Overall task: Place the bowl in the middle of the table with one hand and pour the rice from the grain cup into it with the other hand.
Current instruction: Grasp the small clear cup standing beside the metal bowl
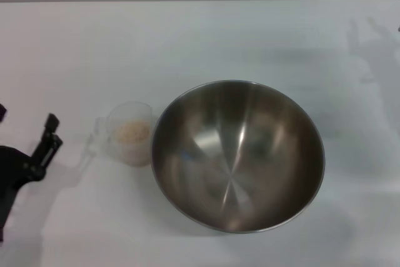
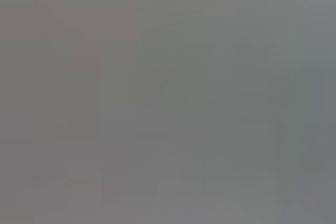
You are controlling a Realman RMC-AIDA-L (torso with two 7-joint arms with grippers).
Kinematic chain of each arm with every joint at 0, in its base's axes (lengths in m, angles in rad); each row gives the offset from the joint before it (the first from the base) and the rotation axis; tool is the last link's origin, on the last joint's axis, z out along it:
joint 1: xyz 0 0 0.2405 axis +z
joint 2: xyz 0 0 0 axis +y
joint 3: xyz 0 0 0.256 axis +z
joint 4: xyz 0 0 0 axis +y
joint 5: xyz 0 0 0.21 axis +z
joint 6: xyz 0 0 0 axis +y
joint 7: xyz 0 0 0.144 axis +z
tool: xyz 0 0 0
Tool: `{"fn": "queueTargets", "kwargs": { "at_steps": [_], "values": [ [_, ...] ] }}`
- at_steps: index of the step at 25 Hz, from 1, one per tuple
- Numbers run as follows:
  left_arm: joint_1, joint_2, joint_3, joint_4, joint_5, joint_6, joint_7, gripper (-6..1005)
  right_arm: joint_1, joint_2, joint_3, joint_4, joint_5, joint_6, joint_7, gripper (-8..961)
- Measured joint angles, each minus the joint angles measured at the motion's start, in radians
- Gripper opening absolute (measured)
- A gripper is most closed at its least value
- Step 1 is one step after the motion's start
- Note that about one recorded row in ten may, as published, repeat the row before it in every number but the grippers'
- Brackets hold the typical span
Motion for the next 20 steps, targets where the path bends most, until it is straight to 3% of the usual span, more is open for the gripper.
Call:
{"fn": "queueTargets", "kwargs": {
  "at_steps": [8, 20],
  "values": [
    [-0.008, -0.003, 0.073, -0.02, 0.0, -0.091, 0.017, 792, -0.005, -0.002, 0.001, 0.001, 0.0, -0.002, -0.001, 388],
    [-0.031, -0.003, 0.077, -0.04, -0.002, -0.2, 0.017, 784, -0.008, -0.003, 0.001, 0.001, 0.0, -0.002, -0.001, 388]
  ]
}}
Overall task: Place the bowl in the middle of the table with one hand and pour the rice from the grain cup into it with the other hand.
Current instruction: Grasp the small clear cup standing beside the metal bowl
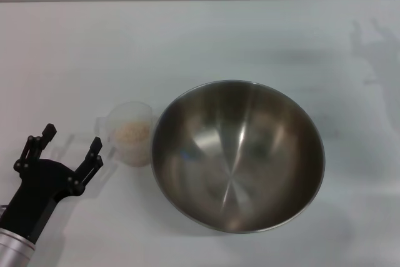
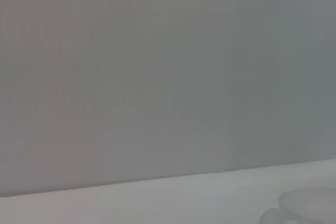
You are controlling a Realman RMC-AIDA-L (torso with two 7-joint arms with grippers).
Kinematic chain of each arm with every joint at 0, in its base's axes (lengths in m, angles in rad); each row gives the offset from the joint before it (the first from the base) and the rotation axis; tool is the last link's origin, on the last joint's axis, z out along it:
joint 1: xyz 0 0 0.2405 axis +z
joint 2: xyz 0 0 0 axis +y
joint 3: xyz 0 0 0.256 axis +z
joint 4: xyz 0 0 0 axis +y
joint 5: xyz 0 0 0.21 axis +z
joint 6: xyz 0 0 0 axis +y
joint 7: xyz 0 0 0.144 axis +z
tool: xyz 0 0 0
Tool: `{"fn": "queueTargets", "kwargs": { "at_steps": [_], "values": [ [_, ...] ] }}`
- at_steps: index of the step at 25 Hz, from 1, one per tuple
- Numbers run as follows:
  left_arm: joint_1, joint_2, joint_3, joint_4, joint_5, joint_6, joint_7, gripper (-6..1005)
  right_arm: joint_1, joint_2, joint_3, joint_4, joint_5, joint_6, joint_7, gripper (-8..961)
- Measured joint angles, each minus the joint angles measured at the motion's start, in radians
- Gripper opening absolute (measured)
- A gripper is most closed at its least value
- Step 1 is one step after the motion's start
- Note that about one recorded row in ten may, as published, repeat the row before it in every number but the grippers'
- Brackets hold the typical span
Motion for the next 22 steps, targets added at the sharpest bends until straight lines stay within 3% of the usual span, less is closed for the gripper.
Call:
{"fn": "queueTargets", "kwargs": {
  "at_steps": [22],
  "values": [
    [-0.06, 0.0, -0.031, 0.007, -0.005, -0.087, 0.0, 769, -0.001, 0.0, 0.0, 0.0, 0.0, 0.0, 0.0, 387]
  ]
}}
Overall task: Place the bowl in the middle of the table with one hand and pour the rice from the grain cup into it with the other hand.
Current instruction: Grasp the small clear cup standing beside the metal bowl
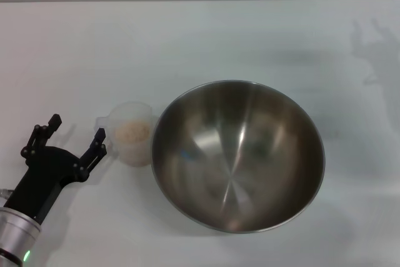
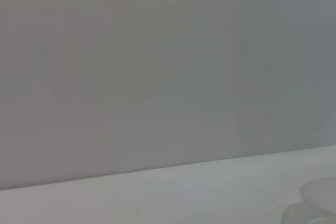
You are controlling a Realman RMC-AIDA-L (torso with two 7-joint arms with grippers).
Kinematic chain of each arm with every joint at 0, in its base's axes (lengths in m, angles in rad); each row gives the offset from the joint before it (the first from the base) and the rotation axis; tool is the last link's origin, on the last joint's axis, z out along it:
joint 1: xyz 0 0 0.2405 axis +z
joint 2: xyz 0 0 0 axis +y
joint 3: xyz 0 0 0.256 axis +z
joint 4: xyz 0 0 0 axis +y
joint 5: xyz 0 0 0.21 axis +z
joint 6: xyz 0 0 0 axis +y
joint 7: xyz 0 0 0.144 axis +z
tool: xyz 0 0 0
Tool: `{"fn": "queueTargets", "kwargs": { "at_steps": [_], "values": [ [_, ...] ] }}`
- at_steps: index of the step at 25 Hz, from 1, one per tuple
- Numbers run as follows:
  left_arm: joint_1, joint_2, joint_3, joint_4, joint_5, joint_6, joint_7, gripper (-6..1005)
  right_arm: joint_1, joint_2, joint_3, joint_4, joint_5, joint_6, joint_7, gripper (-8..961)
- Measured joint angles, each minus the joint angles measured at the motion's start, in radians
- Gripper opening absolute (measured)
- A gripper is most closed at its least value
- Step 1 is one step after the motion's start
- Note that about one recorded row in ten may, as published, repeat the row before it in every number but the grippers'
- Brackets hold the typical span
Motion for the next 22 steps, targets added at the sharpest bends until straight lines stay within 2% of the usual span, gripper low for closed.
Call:
{"fn": "queueTargets", "kwargs": {
  "at_steps": [22],
  "values": [
    [-0.025, 0.0, -0.036, -0.007, 0.002, -0.02, 0.0, 755, 0.005, 0.0, 0.0, 0.0, 0.0, 0.0, 0.0, 389]
  ]
}}
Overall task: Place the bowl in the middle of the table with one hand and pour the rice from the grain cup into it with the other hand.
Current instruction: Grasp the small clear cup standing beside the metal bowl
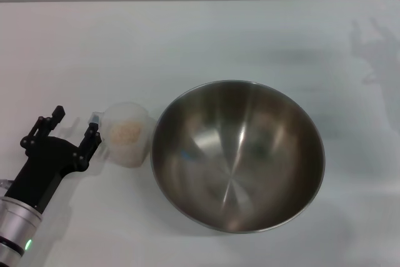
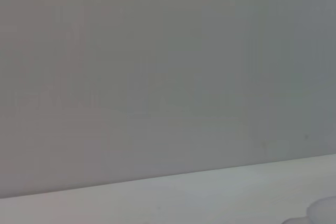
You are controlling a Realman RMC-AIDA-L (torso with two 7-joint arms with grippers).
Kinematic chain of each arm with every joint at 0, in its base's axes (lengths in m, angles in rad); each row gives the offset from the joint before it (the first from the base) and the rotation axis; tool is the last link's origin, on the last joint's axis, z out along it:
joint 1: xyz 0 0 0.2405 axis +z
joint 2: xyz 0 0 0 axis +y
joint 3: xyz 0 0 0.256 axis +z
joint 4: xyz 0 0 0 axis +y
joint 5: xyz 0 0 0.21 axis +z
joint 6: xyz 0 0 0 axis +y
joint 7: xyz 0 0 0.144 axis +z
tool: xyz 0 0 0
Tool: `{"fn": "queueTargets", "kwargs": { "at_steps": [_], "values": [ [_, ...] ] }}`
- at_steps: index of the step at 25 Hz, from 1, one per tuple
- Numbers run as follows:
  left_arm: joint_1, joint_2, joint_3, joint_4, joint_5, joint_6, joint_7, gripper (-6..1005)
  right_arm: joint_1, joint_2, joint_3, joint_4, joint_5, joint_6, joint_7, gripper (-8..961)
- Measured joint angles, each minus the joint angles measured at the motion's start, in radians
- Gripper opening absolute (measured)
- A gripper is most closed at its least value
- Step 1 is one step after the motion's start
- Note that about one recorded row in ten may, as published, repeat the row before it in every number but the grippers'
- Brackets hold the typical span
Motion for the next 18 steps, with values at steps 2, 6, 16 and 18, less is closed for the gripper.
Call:
{"fn": "queueTargets", "kwargs": {
  "at_steps": [2, 6, 16, 18],
  "values": [
    [0.0, 0.0, 0.002, -0.006, 0.003, 0.001, 0.0, 754, 0.0, 0.0, 0.0, 0.0, 0.0, 0.0, 0.0, 389],
    [-0.001, 0.0, 0.006, -0.023, 0.004, 0.0, -0.002, 615, -0.001, 0.0, 0.0, -0.001, 0.0, 0.0, 0.0, 389],
    [-0.011, 0.0, 0.009, -0.065, 0.003, -0.042, -0.013, 215, -0.005, 0.0, 0.0, -0.003, 0.0, -0.005, 0.0, 388],
    [-0.018, 0.0, 0.008, -0.077, 0.001, -0.057, -0.013, 169, -0.005, 0.0, 0.0, -0.002, 0.0, -0.015, 0.0, 388]
  ]
}}
